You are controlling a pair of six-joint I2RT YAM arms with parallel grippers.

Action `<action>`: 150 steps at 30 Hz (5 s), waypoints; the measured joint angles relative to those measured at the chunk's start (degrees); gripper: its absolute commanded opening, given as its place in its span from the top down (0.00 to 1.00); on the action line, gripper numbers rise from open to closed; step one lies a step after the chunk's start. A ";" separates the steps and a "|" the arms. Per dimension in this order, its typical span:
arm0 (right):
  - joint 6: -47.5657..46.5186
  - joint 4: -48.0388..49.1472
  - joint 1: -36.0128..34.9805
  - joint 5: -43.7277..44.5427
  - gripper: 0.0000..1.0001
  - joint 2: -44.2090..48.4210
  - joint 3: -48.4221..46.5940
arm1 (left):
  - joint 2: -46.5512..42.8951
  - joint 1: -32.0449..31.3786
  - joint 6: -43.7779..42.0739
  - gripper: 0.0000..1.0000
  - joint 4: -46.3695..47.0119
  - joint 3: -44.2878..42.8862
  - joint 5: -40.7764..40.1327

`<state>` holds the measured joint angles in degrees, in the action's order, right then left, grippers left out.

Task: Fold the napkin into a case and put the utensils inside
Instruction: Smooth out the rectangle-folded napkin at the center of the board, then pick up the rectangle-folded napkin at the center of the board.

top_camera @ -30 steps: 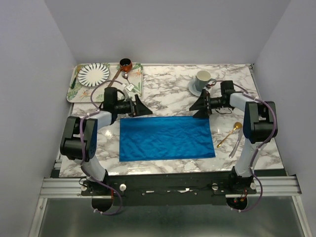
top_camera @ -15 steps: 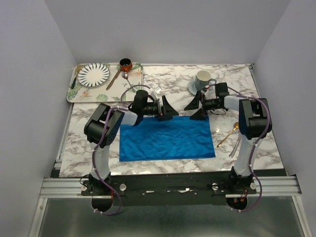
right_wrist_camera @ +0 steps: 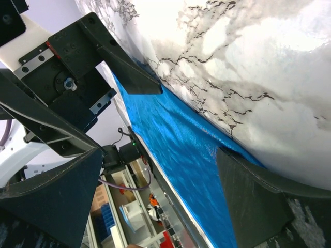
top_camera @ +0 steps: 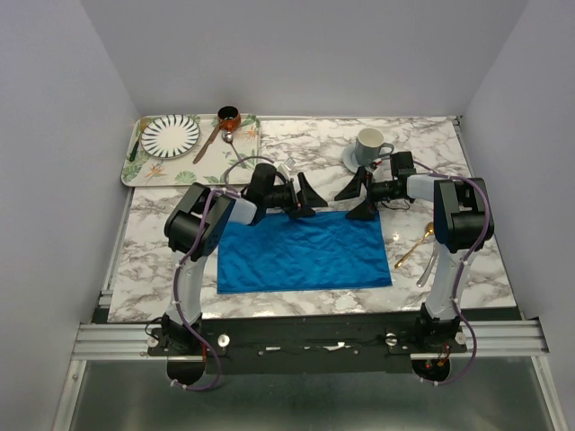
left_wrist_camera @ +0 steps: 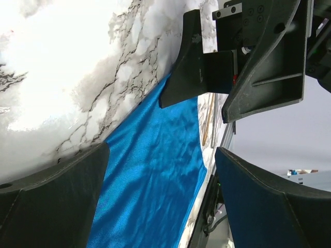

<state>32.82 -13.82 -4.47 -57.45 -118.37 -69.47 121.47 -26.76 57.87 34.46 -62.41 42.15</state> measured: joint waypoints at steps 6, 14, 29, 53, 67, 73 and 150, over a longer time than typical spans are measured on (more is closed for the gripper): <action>0.72 0.07 0.09 0.46 0.00 0.00 0.02 | 0.37 0.79 -0.17 0.01 1.11 0.24 0.90; 0.79 0.02 0.37 0.61 0.00 0.00 0.02 | 0.46 4.52 3.48 0.01 11.74 5.79 6.60; 0.28 -0.31 0.48 0.66 0.00 0.00 0.02 | -5.68 18.23 0.81 0.01 16.61 18.58 14.60; -13.57 -12.31 0.50 3.02 0.24 14.25 -0.87 | -35.91 16.90 -61.11 0.68 -56.19 8.28 -5.44; -24.39 -21.66 0.28 12.57 0.41 16.52 6.93 | -22.95 3.39 -71.01 0.73 -70.86 2.38 -26.77; -26.51 -22.75 0.31 16.44 0.41 14.93 4.52 | -17.62 4.22 -72.98 0.61 -72.46 -4.94 -32.06; -25.35 -29.33 1.18 27.67 0.58 12.61 6.16 | -25.35 10.93 -57.24 1.00 -70.95 -2.69 -31.15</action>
<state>7.46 -43.16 -3.29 -29.78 -105.75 -63.31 96.12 -15.84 0.62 -36.49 -65.10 11.00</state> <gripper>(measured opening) 0.426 0.009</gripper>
